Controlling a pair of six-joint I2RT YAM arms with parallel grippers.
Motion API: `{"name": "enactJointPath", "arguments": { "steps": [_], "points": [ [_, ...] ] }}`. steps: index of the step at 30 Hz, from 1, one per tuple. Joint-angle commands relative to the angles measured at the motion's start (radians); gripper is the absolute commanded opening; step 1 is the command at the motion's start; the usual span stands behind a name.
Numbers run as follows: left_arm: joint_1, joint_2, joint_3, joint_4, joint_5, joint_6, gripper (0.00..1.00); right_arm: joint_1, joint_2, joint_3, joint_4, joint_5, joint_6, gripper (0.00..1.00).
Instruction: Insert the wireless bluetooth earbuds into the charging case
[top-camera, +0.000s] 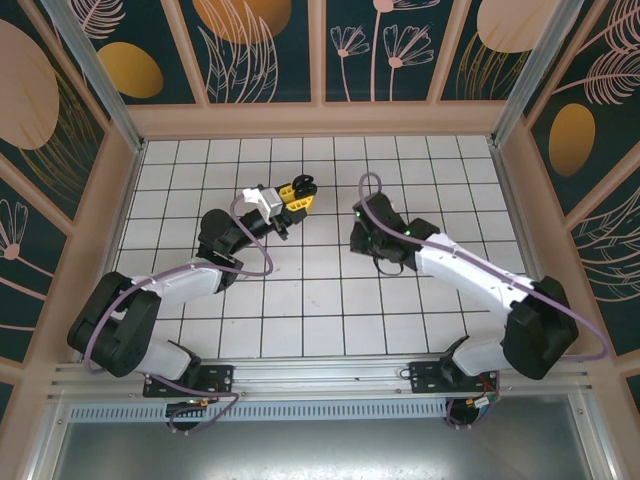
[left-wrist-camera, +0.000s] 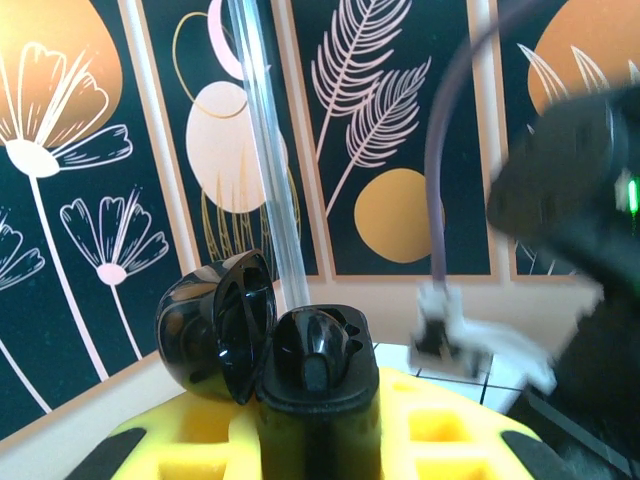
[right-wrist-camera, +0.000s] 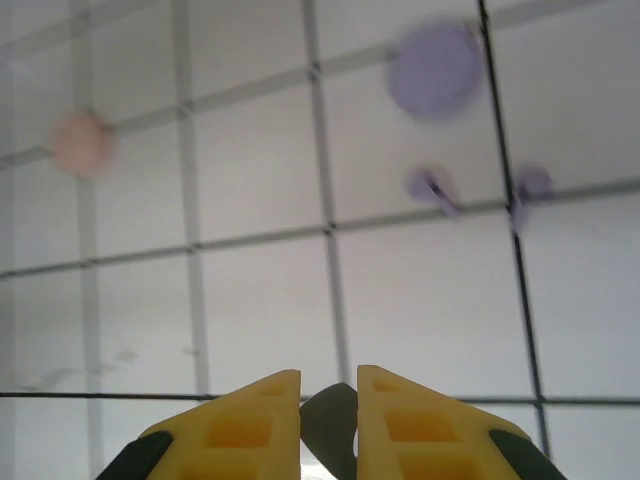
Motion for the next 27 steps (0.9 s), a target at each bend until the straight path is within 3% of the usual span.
{"name": "enactJointPath", "arguments": {
  "steps": [1, 7, 13, 27],
  "points": [
    [-0.005, -0.027, 0.027, -0.011, 0.022, 0.056, 0.0, -0.006, -0.032, 0.138, -0.032, 0.023, -0.071, 0.17],
    [-0.004, -0.019, 0.027, -0.038, 0.013, 0.099, 0.0, -0.008, -0.005, 0.391, -0.048, 0.019, -0.138, 0.17],
    [-0.005, 0.0, 0.029, -0.015, 0.006, 0.104, 0.0, 0.001, 0.03, 0.539, -0.025, -0.027, -0.159, 0.17],
    [-0.005, 0.031, 0.073, -0.003, 0.02, 0.08, 0.0, 0.128, 0.048, 0.519, 0.071, -0.019, -0.13, 0.17]
  ]
}}
